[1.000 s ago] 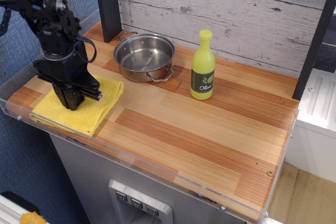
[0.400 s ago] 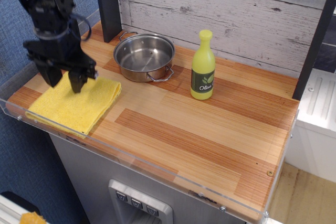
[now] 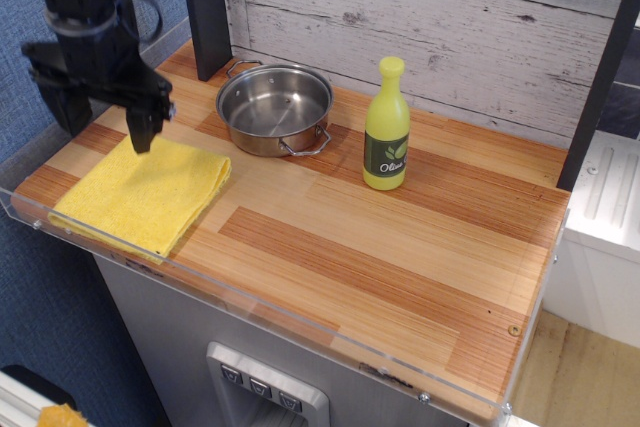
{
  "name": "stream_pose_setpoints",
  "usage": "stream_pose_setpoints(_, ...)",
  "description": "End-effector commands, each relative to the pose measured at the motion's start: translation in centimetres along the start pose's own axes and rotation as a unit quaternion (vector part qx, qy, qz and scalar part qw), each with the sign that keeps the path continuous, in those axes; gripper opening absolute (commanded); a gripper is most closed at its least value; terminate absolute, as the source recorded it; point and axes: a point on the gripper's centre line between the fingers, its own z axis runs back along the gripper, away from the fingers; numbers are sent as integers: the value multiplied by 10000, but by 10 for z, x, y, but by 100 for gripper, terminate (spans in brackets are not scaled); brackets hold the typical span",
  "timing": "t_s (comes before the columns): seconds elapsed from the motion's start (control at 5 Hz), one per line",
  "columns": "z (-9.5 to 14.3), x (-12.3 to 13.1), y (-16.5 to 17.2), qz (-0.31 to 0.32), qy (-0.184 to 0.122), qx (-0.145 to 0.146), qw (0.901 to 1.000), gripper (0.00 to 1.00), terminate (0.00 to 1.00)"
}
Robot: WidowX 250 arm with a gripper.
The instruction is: Put the towel on the left side of the counter
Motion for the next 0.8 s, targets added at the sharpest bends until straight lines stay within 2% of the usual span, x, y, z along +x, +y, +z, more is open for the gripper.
stream_pose_setpoints(0.0,51,8,-17,59,-294,-186,9994,100,0)
stream_pose_setpoints(0.4,81,7,-71,-209,-344,-571,9976,100,0)
stream_pose_setpoints(0.6,89,7,-95,-420,-309,-807,9954,100,0)
